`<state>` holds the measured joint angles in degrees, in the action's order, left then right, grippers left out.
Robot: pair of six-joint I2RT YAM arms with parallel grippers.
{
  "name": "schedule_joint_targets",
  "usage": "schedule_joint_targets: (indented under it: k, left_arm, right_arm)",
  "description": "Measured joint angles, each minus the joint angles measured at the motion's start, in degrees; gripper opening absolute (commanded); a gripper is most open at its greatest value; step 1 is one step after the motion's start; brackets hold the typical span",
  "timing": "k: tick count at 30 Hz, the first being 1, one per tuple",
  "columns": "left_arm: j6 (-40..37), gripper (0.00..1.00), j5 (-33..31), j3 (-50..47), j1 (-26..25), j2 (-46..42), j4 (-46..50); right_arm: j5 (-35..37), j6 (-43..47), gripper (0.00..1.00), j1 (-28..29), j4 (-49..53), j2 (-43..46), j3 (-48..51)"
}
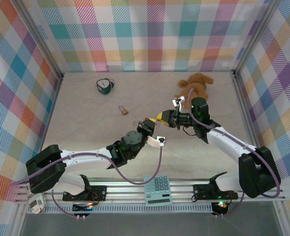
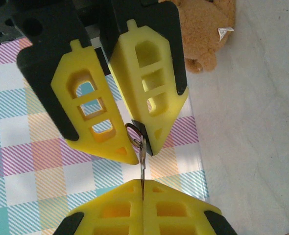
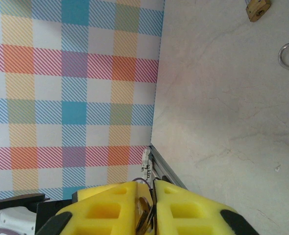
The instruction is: Unlock with the key
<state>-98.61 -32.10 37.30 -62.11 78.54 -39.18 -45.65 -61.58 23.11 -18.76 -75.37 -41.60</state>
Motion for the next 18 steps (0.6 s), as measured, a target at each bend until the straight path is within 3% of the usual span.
schedule_joint_targets:
  k: [18]
  left_arm:
    - [0.46, 0.0, 0.02, 0.0, 0.02, 0.02, -0.37]
  right_arm:
    - [1.42, 0.79, 0.04, 0.0, 1.81, 2.14, -0.02]
